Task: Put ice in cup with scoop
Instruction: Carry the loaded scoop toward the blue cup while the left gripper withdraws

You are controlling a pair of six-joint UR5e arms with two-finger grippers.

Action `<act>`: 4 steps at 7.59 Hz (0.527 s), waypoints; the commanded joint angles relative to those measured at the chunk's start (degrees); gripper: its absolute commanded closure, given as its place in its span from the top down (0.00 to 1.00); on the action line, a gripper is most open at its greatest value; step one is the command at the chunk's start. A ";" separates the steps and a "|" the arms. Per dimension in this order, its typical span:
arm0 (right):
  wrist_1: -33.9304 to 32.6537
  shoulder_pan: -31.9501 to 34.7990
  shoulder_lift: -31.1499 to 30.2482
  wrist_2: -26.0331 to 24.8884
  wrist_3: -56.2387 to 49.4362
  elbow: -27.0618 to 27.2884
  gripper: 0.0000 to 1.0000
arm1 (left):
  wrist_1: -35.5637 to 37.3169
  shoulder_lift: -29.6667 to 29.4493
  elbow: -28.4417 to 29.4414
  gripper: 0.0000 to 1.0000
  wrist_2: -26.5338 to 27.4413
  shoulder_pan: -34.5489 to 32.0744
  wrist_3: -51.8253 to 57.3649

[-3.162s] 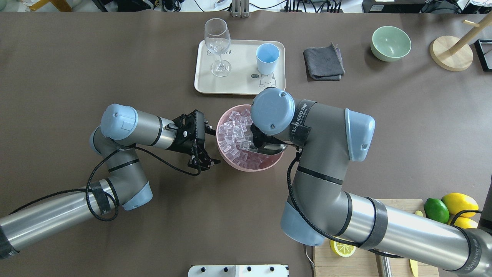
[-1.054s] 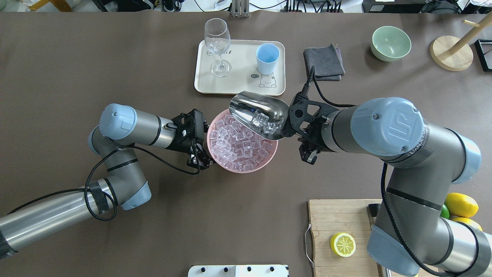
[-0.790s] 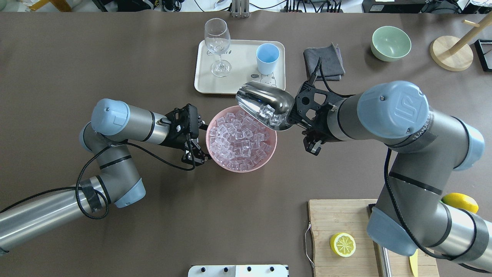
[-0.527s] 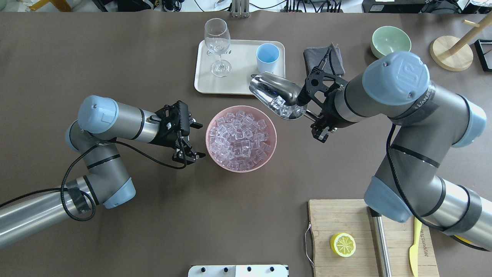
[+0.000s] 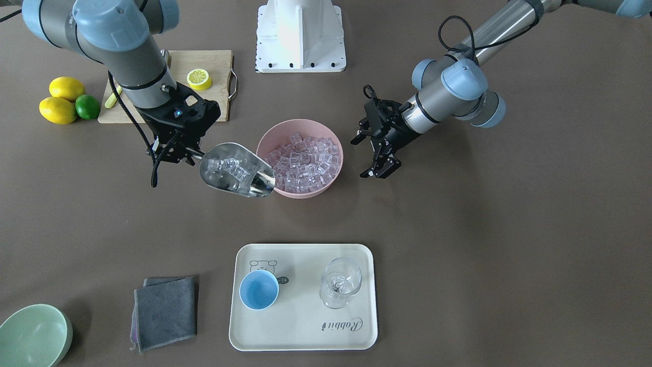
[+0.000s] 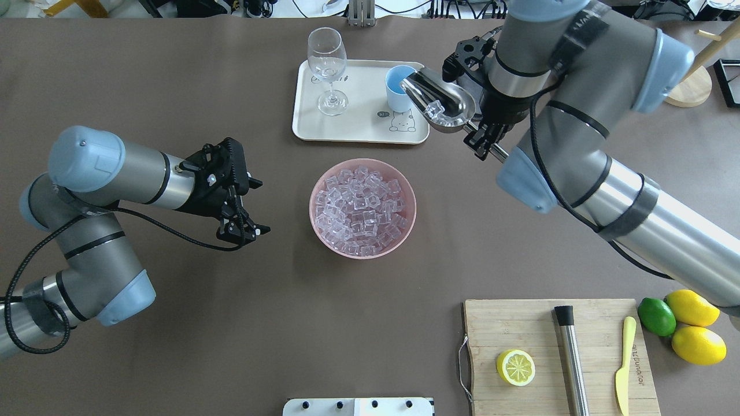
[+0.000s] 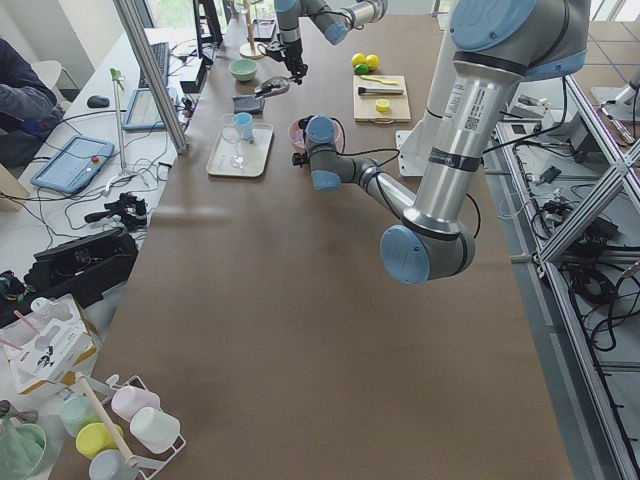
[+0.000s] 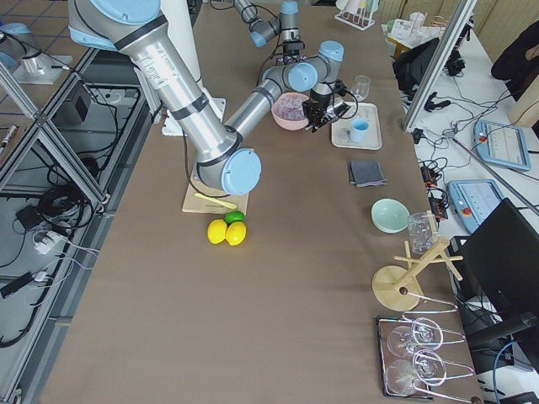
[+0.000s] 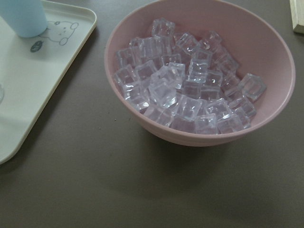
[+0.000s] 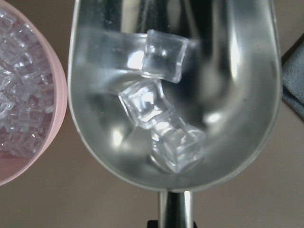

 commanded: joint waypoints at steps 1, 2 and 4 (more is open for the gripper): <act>-13.46 3.34 12.30 4.24 -0.12 -14.07 0.00 | 16.91 1.87 -9.32 0.98 0.06 -4.65 -0.05; -18.31 3.52 17.13 4.25 -0.48 -19.69 0.00 | 23.68 1.87 -10.83 0.98 0.24 -6.50 -0.05; -22.64 3.69 24.36 4.33 -5.01 -31.29 0.00 | 38.60 0.90 -10.84 0.98 0.59 -10.97 0.12</act>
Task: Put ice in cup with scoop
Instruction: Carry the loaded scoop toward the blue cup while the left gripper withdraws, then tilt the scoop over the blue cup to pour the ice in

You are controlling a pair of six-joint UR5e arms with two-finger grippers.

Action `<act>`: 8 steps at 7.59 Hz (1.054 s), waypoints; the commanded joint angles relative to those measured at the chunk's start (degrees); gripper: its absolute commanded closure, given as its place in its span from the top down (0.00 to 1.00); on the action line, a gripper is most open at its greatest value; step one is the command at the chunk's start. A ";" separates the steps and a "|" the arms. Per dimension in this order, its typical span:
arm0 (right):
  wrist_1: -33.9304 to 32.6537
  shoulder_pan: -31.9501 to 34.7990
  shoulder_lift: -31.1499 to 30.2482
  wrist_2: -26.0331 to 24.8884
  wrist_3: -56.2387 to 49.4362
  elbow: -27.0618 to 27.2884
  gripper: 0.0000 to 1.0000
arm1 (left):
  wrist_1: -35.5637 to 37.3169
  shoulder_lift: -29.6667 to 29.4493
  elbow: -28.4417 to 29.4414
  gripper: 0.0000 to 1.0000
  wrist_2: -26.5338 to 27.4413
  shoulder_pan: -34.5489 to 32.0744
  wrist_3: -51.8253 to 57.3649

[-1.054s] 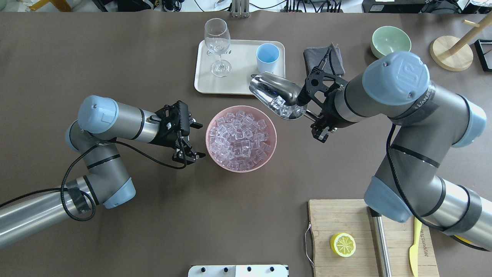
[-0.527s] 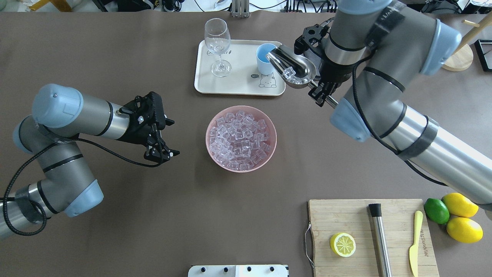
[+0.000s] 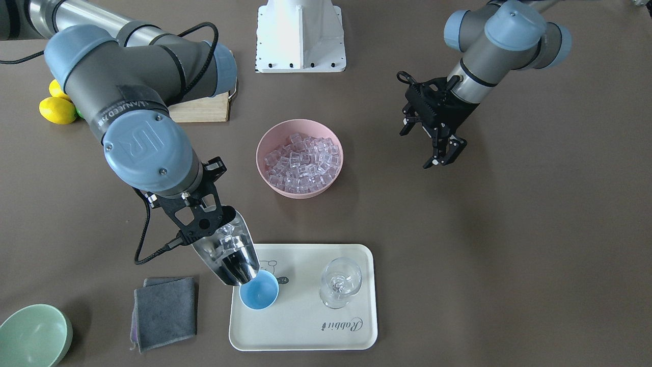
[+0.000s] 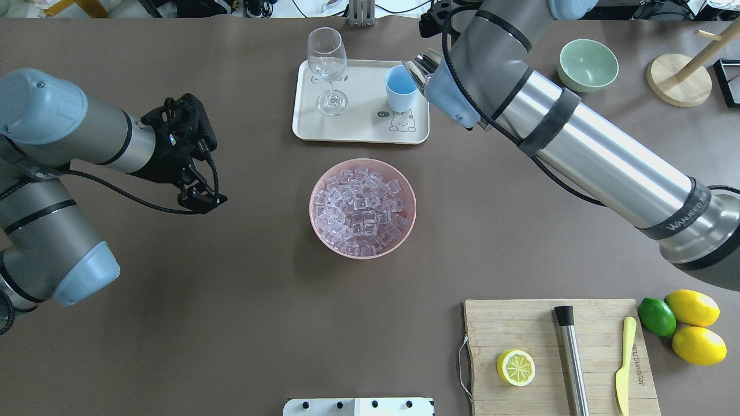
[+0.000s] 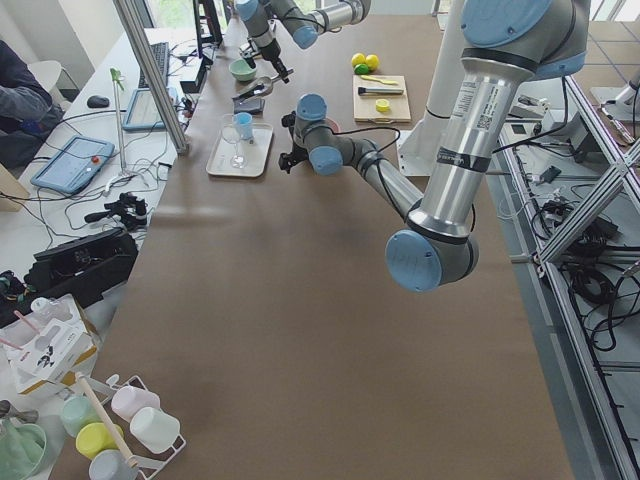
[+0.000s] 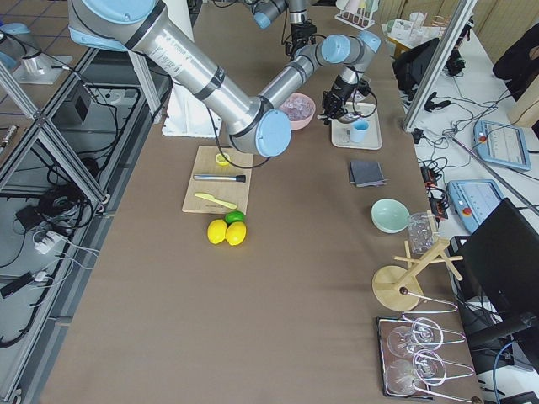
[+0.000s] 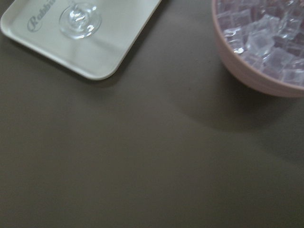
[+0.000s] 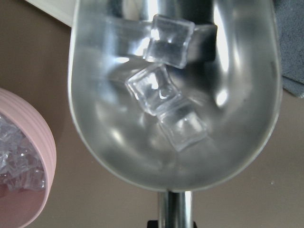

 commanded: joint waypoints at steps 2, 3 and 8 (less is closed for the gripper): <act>-8.53 0.23 11.04 0.10 -11.85 -17.14 0.00 | 21.74 -1.66 1.05 0.98 -0.09 -5.62 0.29; -11.68 0.23 12.11 0.10 -14.15 -17.68 0.00 | 21.92 -1.49 3.07 0.98 0.08 -5.88 0.37; -17.78 1.54 15.27 -0.16 -19.61 -24.45 0.00 | 22.89 10.95 7.04 0.98 -8.93 -26.65 0.38</act>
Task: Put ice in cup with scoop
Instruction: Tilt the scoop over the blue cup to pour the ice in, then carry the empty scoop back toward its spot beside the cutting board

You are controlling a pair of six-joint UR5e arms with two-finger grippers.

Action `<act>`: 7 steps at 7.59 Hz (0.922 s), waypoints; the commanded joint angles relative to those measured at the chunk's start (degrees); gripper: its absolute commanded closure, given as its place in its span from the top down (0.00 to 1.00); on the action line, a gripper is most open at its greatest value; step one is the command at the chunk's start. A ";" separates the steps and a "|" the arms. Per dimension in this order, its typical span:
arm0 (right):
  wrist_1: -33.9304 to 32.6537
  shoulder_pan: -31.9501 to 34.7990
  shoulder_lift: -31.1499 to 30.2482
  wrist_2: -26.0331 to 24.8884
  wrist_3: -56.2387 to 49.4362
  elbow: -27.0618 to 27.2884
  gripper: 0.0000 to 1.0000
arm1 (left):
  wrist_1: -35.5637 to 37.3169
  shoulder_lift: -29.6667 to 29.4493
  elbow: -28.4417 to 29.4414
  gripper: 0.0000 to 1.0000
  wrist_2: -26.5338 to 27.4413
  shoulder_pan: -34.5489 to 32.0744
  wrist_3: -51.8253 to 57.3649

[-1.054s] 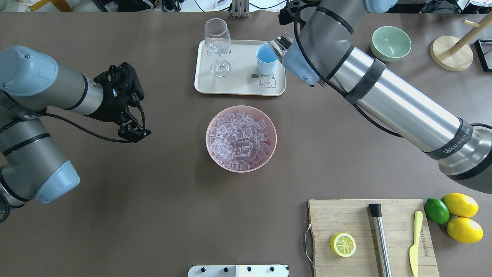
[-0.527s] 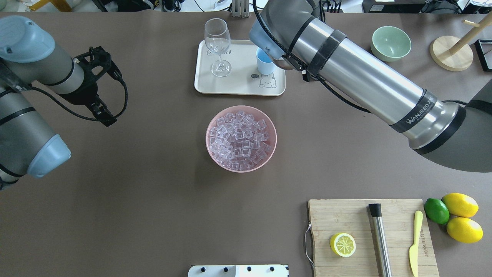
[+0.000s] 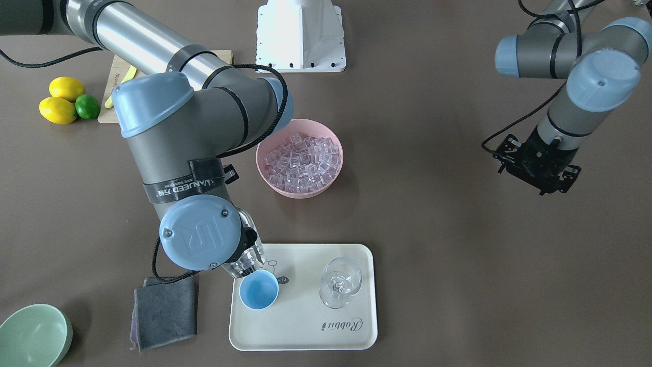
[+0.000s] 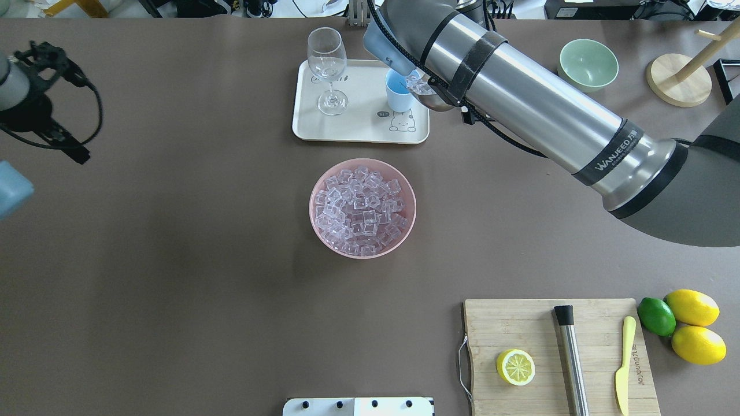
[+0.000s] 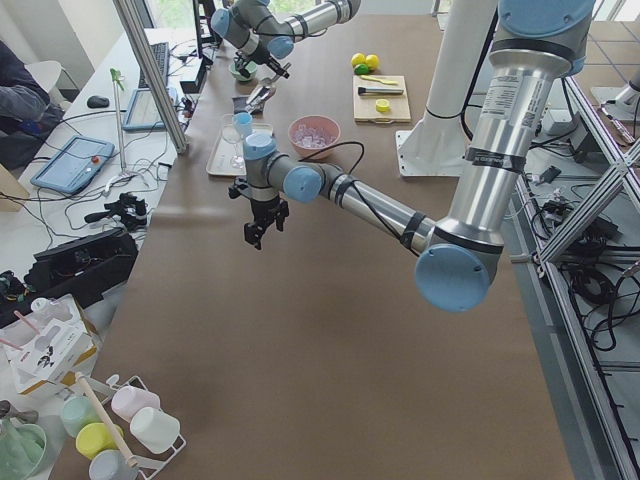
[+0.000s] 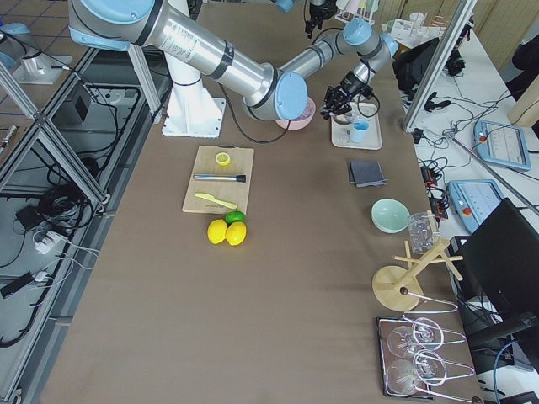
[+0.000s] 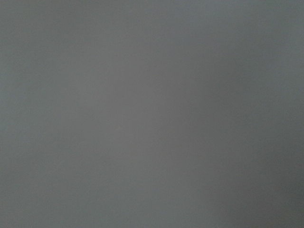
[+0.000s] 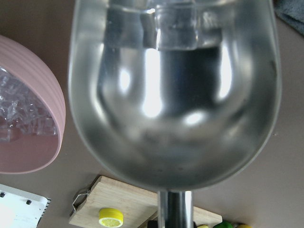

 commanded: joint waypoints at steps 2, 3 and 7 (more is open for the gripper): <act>-1.13 1.07 2.16 -0.09 -2.08 -3.82 0.00 | 0.26 13.06 2.64 0.98 -10.00 -19.93 -0.23; -1.13 1.15 2.25 -0.18 -2.08 -3.83 0.00 | 0.26 13.61 5.61 0.98 -12.46 -24.94 -0.23; -1.31 6.05 -8.76 0.34 1.59 14.01 0.00 | 0.26 15.72 9.50 0.98 -15.21 -31.75 -0.40</act>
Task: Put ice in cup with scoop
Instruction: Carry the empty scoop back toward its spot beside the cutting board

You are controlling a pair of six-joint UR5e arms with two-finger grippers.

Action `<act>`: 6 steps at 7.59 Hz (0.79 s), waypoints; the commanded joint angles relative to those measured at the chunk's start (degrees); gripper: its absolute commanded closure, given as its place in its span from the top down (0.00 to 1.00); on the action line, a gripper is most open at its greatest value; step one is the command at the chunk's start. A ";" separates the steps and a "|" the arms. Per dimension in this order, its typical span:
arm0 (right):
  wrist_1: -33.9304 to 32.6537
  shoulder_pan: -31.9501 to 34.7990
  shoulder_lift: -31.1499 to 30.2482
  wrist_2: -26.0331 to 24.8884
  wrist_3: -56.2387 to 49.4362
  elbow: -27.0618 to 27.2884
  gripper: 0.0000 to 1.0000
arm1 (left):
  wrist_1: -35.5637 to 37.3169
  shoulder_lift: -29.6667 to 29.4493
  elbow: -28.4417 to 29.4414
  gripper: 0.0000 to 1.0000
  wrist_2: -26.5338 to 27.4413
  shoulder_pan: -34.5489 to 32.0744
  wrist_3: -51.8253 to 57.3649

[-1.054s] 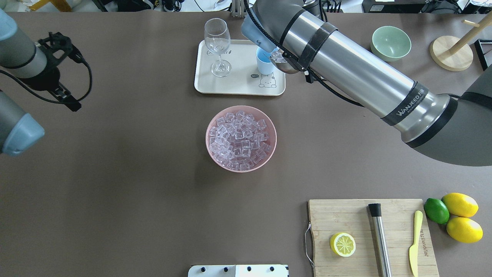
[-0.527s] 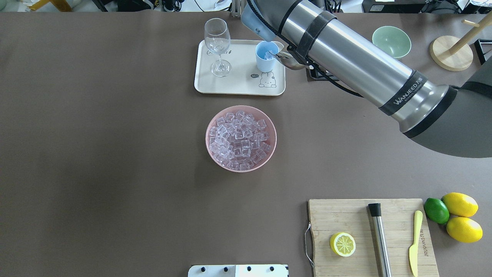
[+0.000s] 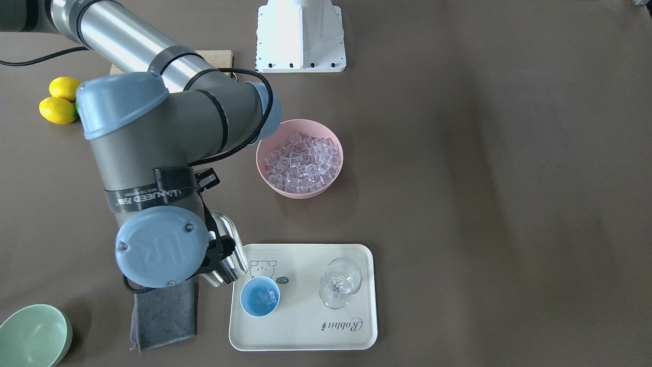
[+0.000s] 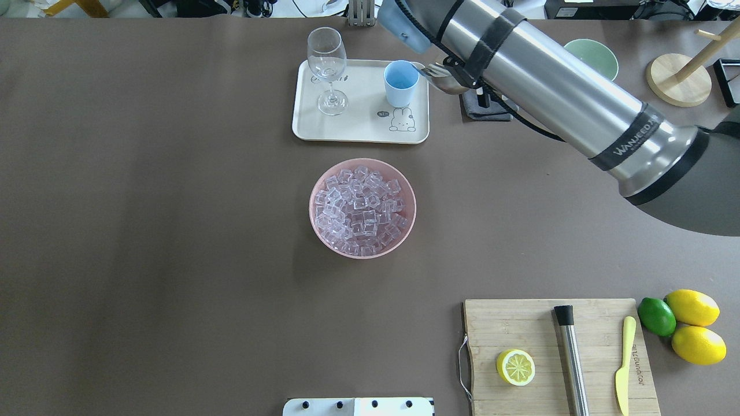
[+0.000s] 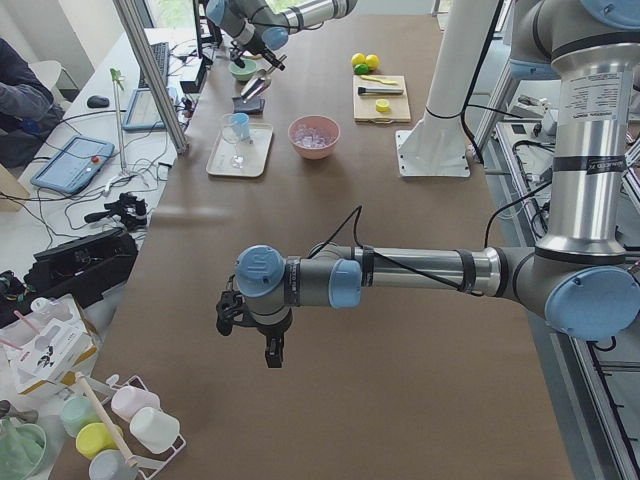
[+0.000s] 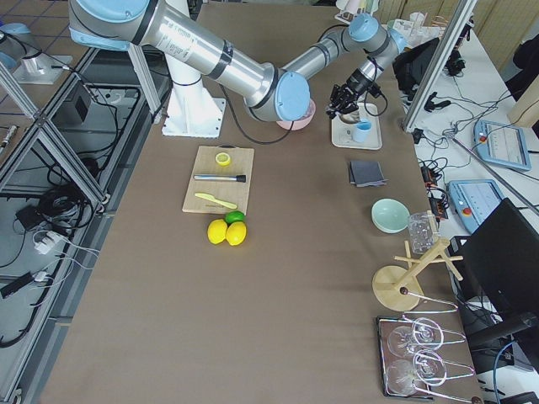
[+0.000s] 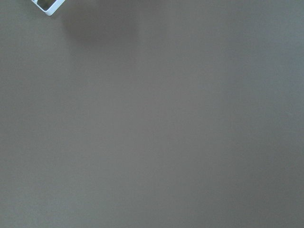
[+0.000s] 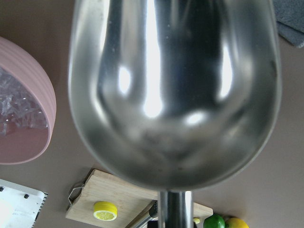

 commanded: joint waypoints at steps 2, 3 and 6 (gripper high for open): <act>-1.44 5.22 -22.41 0.68 14.22 34.55 0.00 | 0.00 0.98 1.89 0.98 -0.34 -2.03 -0.21; -0.66 5.32 -33.12 0.68 18.89 46.76 0.00 | -0.61 0.98 2.15 0.98 -0.25 -2.46 -0.21; 13.18 6.99 -52.87 0.16 22.89 56.99 0.00 | -0.35 0.89 2.16 0.98 -0.51 -2.47 -0.30</act>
